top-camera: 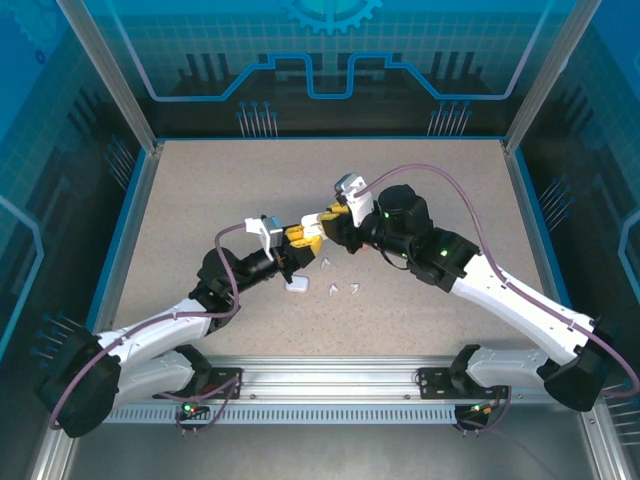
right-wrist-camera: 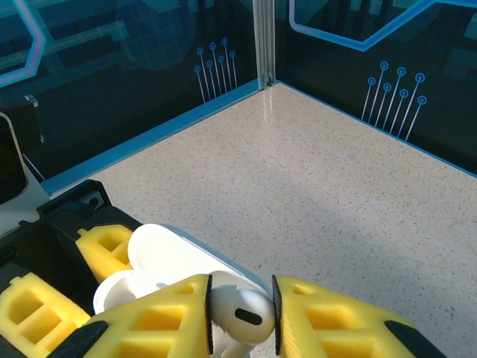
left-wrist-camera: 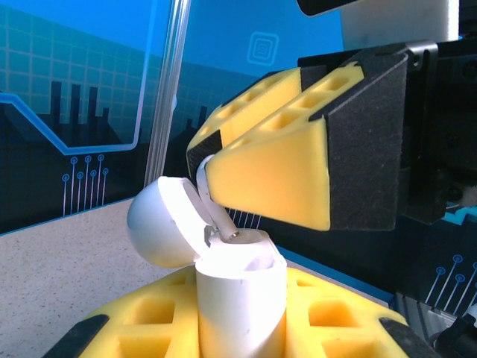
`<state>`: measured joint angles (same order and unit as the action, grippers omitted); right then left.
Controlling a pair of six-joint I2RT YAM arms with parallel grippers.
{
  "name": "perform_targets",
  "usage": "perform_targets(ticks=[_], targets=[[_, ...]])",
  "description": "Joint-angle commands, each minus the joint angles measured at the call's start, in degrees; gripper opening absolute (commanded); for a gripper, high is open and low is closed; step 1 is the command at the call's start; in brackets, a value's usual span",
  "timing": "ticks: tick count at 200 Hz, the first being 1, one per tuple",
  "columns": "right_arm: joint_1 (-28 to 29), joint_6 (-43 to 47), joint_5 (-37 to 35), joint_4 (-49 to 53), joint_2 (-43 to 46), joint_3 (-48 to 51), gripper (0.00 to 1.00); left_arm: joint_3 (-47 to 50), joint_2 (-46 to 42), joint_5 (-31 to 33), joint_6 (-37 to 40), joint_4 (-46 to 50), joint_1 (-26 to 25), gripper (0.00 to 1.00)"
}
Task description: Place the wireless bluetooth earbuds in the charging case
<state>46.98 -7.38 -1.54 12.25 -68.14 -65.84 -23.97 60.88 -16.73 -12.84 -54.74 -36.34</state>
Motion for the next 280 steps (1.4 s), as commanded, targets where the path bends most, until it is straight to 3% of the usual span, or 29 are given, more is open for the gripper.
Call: perform_targets(ticks=[1,122,146,207,256,280], targets=[[1.26,1.28,-2.18,-1.76,-0.33,0.54,0.25,-2.48,-0.16,0.09,-1.64,-2.76,-0.58,0.05],[1.2,-2.79,2.81,1.68,0.55,-0.06,0.3,-2.41,0.01,1.14,-1.84,-2.48,-0.69,0.05],[0.33,-5.1,4.7,1.84,0.77,-0.96,0.35,-2.23,0.08,0.97,-1.51,-2.55,-0.78,0.05],[-3.89,-11.22,8.66,0.83,5.72,-1.48,0.59,-1.27,-0.06,0.97,-0.08,-3.13,-0.82,0.05],[-7.17,-12.71,4.62,5.19,9.54,0.14,0.71,-0.46,-2.07,1.11,1.27,-2.87,-0.84,0.05],[-10.34,-15.62,1.19,7.79,9.66,2.87,0.73,-0.08,-4.71,1.73,2.49,-1.0,-0.78,0.05]])
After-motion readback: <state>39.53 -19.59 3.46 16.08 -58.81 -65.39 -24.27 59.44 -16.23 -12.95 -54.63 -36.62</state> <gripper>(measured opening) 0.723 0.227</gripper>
